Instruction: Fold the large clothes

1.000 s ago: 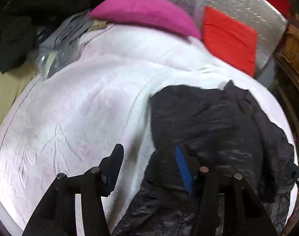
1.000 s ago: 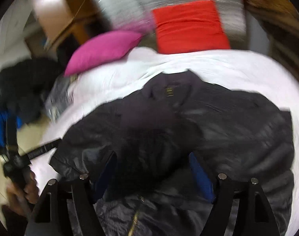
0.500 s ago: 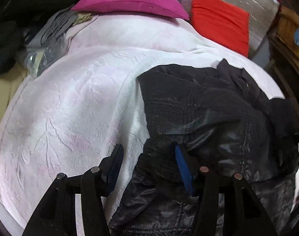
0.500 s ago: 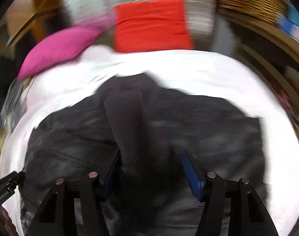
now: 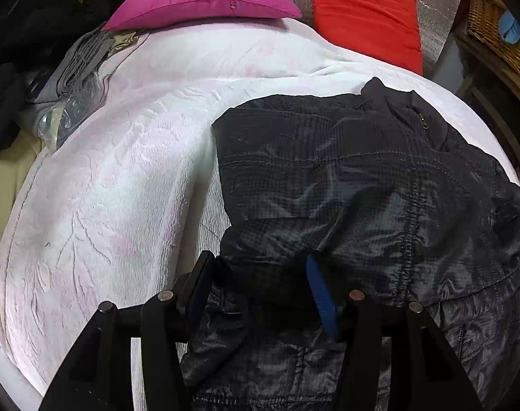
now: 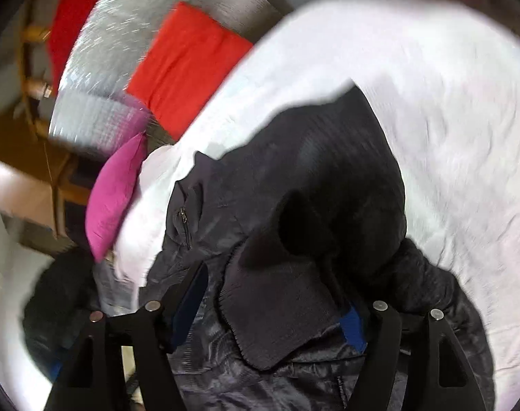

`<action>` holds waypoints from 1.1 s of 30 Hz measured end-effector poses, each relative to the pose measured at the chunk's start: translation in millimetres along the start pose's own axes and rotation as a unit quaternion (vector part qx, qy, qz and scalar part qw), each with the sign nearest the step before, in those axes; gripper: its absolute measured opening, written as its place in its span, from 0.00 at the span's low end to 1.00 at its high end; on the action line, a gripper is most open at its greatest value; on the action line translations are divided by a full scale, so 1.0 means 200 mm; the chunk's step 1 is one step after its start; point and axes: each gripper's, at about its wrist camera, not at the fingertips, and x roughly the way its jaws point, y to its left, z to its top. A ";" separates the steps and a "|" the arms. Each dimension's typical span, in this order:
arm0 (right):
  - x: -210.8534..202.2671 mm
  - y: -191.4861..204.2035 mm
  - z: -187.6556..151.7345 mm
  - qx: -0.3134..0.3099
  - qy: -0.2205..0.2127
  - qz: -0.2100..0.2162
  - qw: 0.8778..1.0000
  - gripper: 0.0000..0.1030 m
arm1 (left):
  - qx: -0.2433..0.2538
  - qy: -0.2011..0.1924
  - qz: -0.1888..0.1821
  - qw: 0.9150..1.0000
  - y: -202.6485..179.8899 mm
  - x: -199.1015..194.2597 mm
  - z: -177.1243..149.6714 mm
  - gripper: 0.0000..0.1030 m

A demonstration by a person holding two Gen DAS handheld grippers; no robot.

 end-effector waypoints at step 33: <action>-0.06 0.01 0.01 -0.091 -0.024 -0.086 0.992 0.20 | 0.059 -0.019 0.026 0.998 -0.15 0.01 -0.02 0.55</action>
